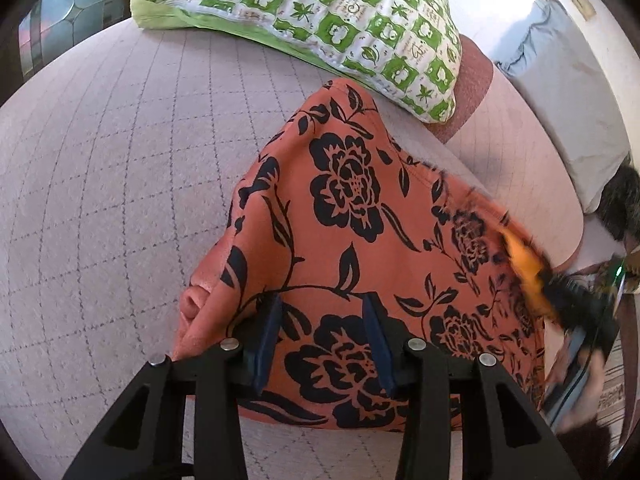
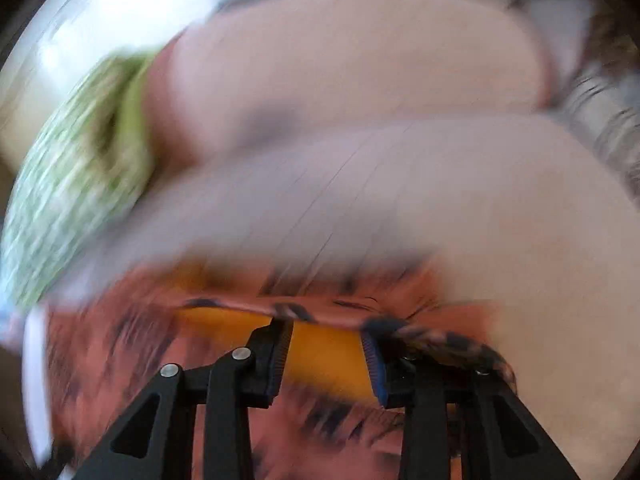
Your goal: Fold small clothes
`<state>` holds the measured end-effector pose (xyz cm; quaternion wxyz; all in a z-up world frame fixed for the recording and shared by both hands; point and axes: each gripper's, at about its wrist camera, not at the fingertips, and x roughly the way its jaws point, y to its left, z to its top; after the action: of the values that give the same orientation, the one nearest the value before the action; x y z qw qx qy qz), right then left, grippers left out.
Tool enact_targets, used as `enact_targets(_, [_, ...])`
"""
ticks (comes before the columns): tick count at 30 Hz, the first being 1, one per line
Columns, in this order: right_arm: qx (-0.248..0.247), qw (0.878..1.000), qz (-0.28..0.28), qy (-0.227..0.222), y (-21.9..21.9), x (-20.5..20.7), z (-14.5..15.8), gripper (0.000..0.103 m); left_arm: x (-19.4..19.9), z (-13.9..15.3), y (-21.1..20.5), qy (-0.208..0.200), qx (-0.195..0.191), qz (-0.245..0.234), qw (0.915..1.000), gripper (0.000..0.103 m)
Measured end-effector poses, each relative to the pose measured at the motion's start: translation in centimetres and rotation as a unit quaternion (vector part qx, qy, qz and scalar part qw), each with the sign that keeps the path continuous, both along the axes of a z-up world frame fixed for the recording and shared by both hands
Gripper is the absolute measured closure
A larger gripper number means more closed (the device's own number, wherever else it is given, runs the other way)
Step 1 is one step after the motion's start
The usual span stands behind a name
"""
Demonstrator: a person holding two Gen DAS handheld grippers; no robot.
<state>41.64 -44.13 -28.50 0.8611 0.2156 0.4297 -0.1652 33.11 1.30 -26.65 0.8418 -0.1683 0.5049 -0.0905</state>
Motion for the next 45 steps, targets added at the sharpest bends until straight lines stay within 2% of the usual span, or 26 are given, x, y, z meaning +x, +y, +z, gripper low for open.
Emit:
enact_targets(3, [0.027,0.998,-0.039,-0.039,-2.2,-0.5,1.5,0.064,0.1,0.2,-0.1,0.001,0.005,0.000,1.0000,0.059])
enact_targets(5, [0.037,0.998,-0.018,-0.054,-1.8,-1.7,2.2,0.064,0.1,0.3,-0.5,-0.003,0.018,0.000,0.9998,0.060])
enact_targets(7, [0.016,0.998,0.007,-0.058,-0.7,-3.4,2.5,0.064,-0.1,0.7,-1.1,-0.015,0.037,0.003,0.9992,0.061])
enact_targets(10, [0.049,0.996,0.038,-0.063,-0.2,-7.4,1.4,0.064,-0.7,1.2,-1.7,-0.037,0.070,0.001,0.9969,0.061])
enact_targets(11, [0.065,0.995,0.049,-0.061,0.0,-8.6,0.8,0.064,-0.8,1.2,-1.7,-0.039,0.073,0.000,0.9966,0.061])
enact_targets(13, [0.065,0.995,0.068,-0.045,0.5,-9.4,-0.2,0.064,-0.9,0.8,-1.7,-0.039,0.075,0.004,0.9964,0.061])
enact_targets(16, [0.055,0.993,0.104,-0.012,1.7,-7.6,-1.2,0.064,-1.3,0.6,-2.1,-0.048,0.097,0.003,0.9941,0.064])
enact_targets(17, [0.055,0.993,0.107,0.003,1.9,-6.3,-1.6,0.064,-1.4,0.6,-2.3,-0.050,0.103,0.002,0.9934,0.064])
enact_targets(20, [0.029,0.995,0.092,0.005,1.3,-2.1,-1.9,0.064,-1.2,0.5,-2.4,-0.050,0.110,-0.002,0.9927,0.065])
enact_targets(22, [0.020,0.998,0.056,0.023,-0.4,0.8,-2.5,0.064,-0.9,0.5,-2.0,-0.046,0.103,0.004,0.9936,0.071])
enact_targets(24, [0.067,0.998,0.005,0.004,-3.0,1.4,-2.5,0.064,-0.7,0.6,-1.5,-0.046,0.098,0.011,0.9940,0.080])
enact_targets(27, [0.097,0.993,-0.032,-0.052,-5.0,-1.2,-1.1,0.064,-0.6,1.5,-0.9,-0.063,0.105,0.018,0.9923,0.080])
enact_targets(28, [0.095,0.993,-0.023,-0.061,-5.1,-2.4,-0.7,0.062,-0.7,1.7,-0.8,-0.068,0.109,0.021,0.9915,0.080])
enact_targets(29, [0.091,0.994,-0.012,-0.061,-5.0,-3.5,-0.4,0.053,-0.8,1.9,-0.7,-0.072,0.109,0.025,0.9911,0.080])
enact_targets(30, [0.088,0.994,-0.002,-0.061,-4.8,-4.9,-0.3,0.050,-0.9,2.0,-0.5,-0.074,0.106,0.030,0.9912,0.080])
enact_targets(32, [0.095,0.993,0.020,-0.068,-4.2,-7.8,-0.2,0.050,-0.9,1.8,-0.5,-0.070,0.107,0.026,0.9914,0.080])
enact_targets(34, [0.099,0.991,0.043,-0.077,-2.7,-10.0,-0.1,0.050,-0.9,1.2,-1.1,-0.069,0.130,0.015,0.9890,0.080])
enact_targets(36, [0.102,0.990,0.067,-0.068,-1.1,-12.0,-0.7,0.050,-1.1,0.6,-1.5,-0.068,0.149,0.002,0.9865,0.080])
enact_targets(38, [0.092,0.991,0.092,-0.030,1.0,-13.5,-2.3,0.050,-1.5,0.1,-1.7,-0.073,0.172,-0.011,0.9824,0.082])
enact_targets(40, [0.060,0.992,0.107,0.009,2.6,-14.8,-4.7,0.053,-2.2,-0.3,-2.5,-0.092,0.215,-0.037,0.9715,0.082])
enact_targets(42, [0.013,0.993,0.114,-0.001,3.7,-15.6,-4.3,0.054,-2.6,-0.4,-2.7,-0.099,0.230,-0.045,0.9670,0.082])
enact_targets(43, [0.008,0.994,0.110,0.011,4.0,-15.4,-3.8,0.054,-2.9,-0.2,-2.5,-0.100,0.224,-0.042,0.9686,0.082])
enact_targets(45, [0.038,0.993,0.110,-0.024,4.0,-15.6,-2.1,0.054,-3.1,0.6,-1.9,-0.096,0.209,-0.032,0.9725,0.082])
